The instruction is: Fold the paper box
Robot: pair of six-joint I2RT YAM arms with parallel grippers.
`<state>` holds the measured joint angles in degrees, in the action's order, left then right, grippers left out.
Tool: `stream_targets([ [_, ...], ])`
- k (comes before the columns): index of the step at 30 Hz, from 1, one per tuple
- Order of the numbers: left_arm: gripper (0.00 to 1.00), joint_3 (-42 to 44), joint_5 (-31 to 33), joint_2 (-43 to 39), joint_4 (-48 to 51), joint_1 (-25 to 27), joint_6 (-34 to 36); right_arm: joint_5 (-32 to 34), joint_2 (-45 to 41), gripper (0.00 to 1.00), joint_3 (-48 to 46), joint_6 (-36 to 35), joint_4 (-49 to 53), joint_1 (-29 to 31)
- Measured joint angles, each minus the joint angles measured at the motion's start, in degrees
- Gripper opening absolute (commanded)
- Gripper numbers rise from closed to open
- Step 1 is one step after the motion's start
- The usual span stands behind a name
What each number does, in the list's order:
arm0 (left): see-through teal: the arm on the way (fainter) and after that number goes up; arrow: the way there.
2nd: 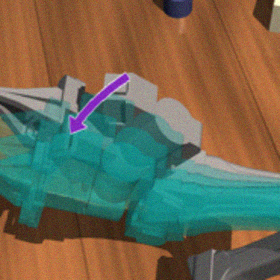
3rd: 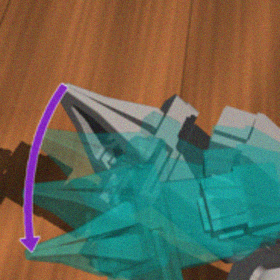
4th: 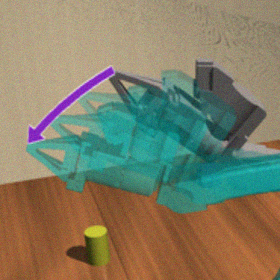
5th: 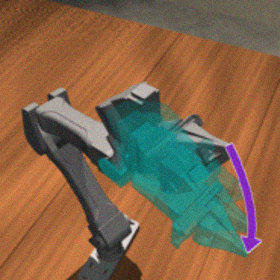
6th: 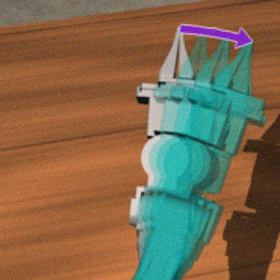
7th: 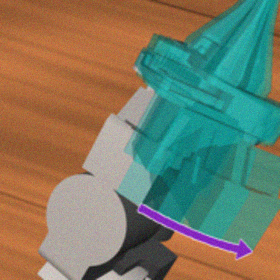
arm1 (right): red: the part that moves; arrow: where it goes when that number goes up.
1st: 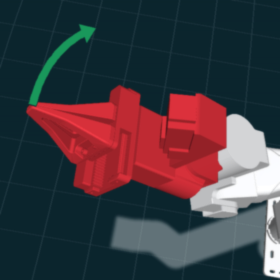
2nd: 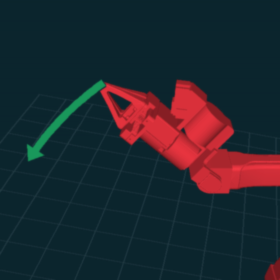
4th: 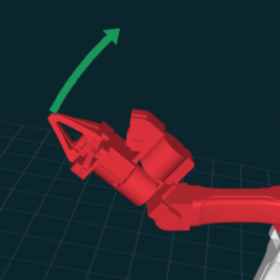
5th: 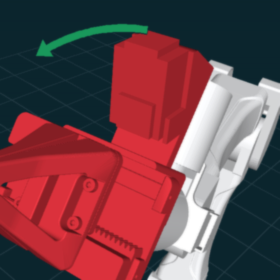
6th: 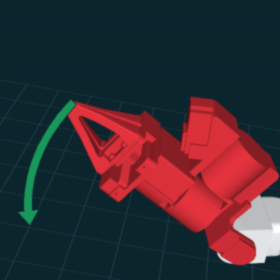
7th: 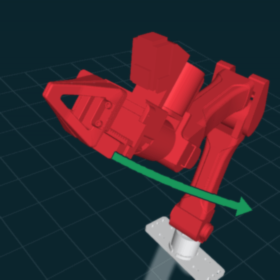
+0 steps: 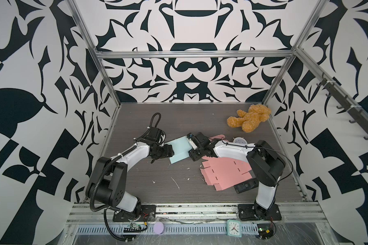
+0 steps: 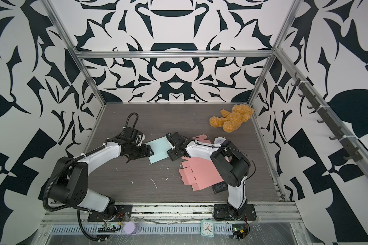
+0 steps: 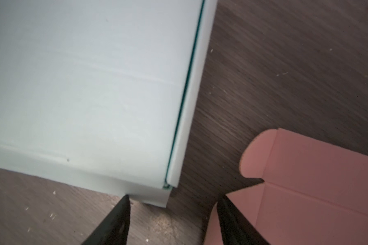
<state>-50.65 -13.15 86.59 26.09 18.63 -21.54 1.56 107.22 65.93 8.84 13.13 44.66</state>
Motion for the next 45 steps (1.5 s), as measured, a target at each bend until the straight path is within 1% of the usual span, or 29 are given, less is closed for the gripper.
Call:
stream_targets([
  [4,0.77,-6.5,-0.8,3.2,1.2,-1.8,1.6,0.2,-0.3,0.61,0.1,0.0,1.1,0.0],
  [6,0.75,-10.5,-2.0,6.3,1.2,-2.9,2.5,0.2,-1.0,0.57,0.0,0.5,1.9,0.1],
  [8,0.73,-13.8,-3.4,9.6,1.2,-3.6,3.3,-0.3,-2.6,0.48,-0.6,1.4,2.1,0.4],
  [11,0.71,-18.0,-5.6,14.4,1.2,-4.1,4.3,-1.0,-5.5,0.31,-1.9,2.8,2.1,0.9],
  [12,0.70,-19.2,-6.3,15.9,1.2,-4.2,4.7,-1.5,-6.2,0.27,-2.2,3.4,2.0,1.3],
  [15,0.69,-20.7,-8.0,18.6,1.2,-4.2,5.4,-3.2,-7.0,0.24,-2.6,4.9,1.7,2.1],
  [18,0.67,-20.7,-9.6,19.4,1.4,-4.1,5.5,-4.7,-6.4,0.20,-2.6,5.8,1.5,2.6],
  [23,0.65,-19.7,-11.1,19.3,1.0,-3.8,5.5,-6.5,-4.7,0.18,-2.6,6.5,0.4,2.7],
  [29,0.65,-15.5,-12.0,18.7,0.3,-3.0,4.9,-7.4,-2.1,0.17,-2.6,6.7,-1.4,2.7],
  [40,0.63,-5.9,-11.7,10.8,-3.1,-2.4,2.9,-8.2,1.2,0.17,-1.2,6.7,-1.8,2.3],
  [45,0.63,-2.5,-11.0,8.7,-3.6,-2.1,1.8,-8.2,2.3,0.17,0.1,6.6,-1.9,2.0],
])
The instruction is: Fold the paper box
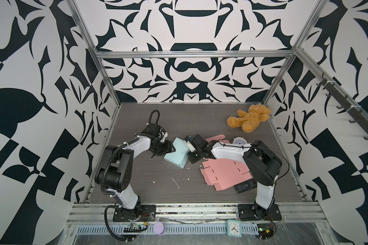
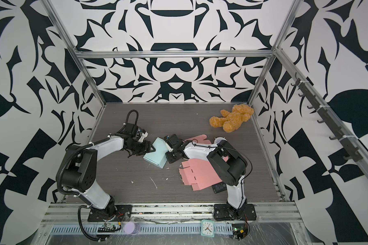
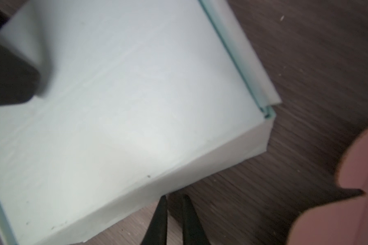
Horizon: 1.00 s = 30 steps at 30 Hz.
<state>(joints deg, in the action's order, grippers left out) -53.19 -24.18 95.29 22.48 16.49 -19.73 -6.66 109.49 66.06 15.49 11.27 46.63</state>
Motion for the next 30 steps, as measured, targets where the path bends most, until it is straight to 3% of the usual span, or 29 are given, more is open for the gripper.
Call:
stream_targets([
  [20,0.62,7.6,1.2,-6.1,-2.1,6.6,-6.6,1.8,1.2,0.17,1.7,0.0,-0.2,-0.8],
  [30,0.62,8.4,1.0,-6.7,-2.9,7.4,-9.0,0.9,1.7,0.17,2.4,1.5,-0.5,-0.6],
])
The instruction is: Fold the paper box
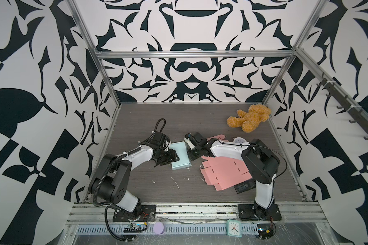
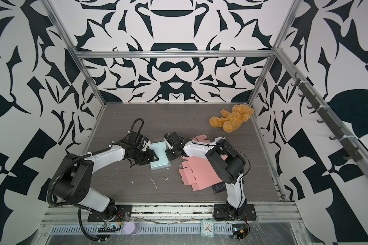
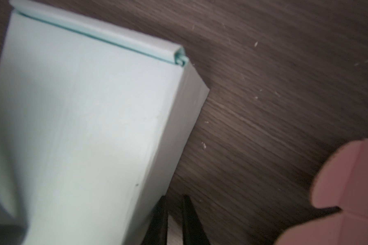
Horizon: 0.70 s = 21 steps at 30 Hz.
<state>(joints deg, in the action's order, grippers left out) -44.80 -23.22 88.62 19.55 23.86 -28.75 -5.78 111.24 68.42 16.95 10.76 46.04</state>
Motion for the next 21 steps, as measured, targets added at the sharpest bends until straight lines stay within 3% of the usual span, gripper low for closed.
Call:
stream_targets([
  [12,0.62,-0.3,-0.2,0.4,0.3,0.0,-0.4,-0.2,-0.7,0.18,-2.1,2.5,-3.1,0.3],
  [21,0.75,-0.1,-0.6,0.0,-0.4,-0.7,0.2,-4.2,-7.3,0.20,-9.5,2.2,-3.9,-0.7],
])
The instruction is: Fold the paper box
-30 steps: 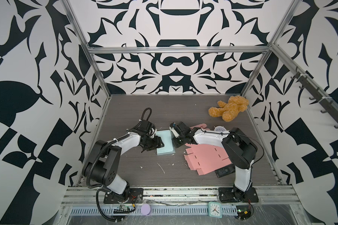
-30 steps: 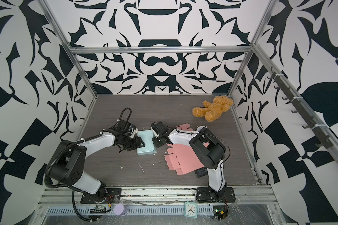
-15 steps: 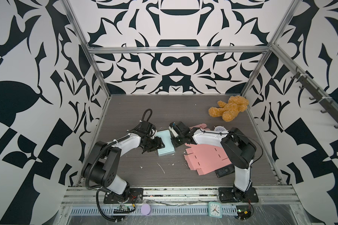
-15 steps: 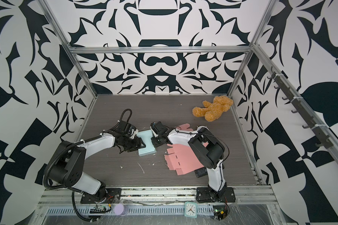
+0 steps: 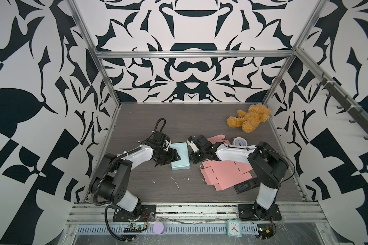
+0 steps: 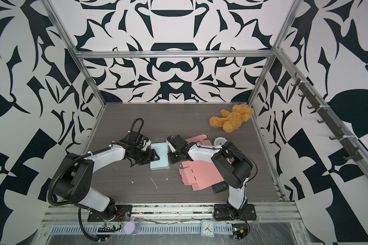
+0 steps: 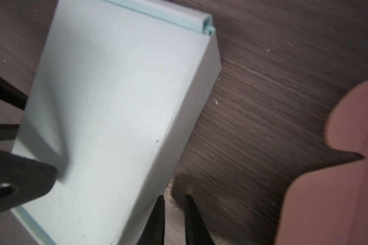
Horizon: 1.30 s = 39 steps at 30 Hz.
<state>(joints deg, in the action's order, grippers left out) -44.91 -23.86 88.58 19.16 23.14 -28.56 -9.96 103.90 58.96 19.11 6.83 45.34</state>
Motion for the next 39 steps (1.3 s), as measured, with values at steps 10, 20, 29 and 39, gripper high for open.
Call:
stream_targets([
  [10,0.77,5.3,0.0,-7.8,0.1,0.4,-1.0,1.2,-5.2,0.19,-4.9,-0.3,1.9,0.4],
  [20,0.74,5.6,0.6,-9.0,-0.2,4.5,-3.8,2.1,-5.2,0.19,-5.4,-0.2,2.0,4.1],
  [29,0.70,5.6,2.8,-8.3,-1.3,5.7,-5.8,3.3,-3.1,0.18,-4.2,0.3,2.7,5.9],
  [39,0.68,7.6,4.8,-8.4,-3.8,7.1,-8.7,4.2,-2.2,0.18,-2.7,1.8,3.6,6.9],
])
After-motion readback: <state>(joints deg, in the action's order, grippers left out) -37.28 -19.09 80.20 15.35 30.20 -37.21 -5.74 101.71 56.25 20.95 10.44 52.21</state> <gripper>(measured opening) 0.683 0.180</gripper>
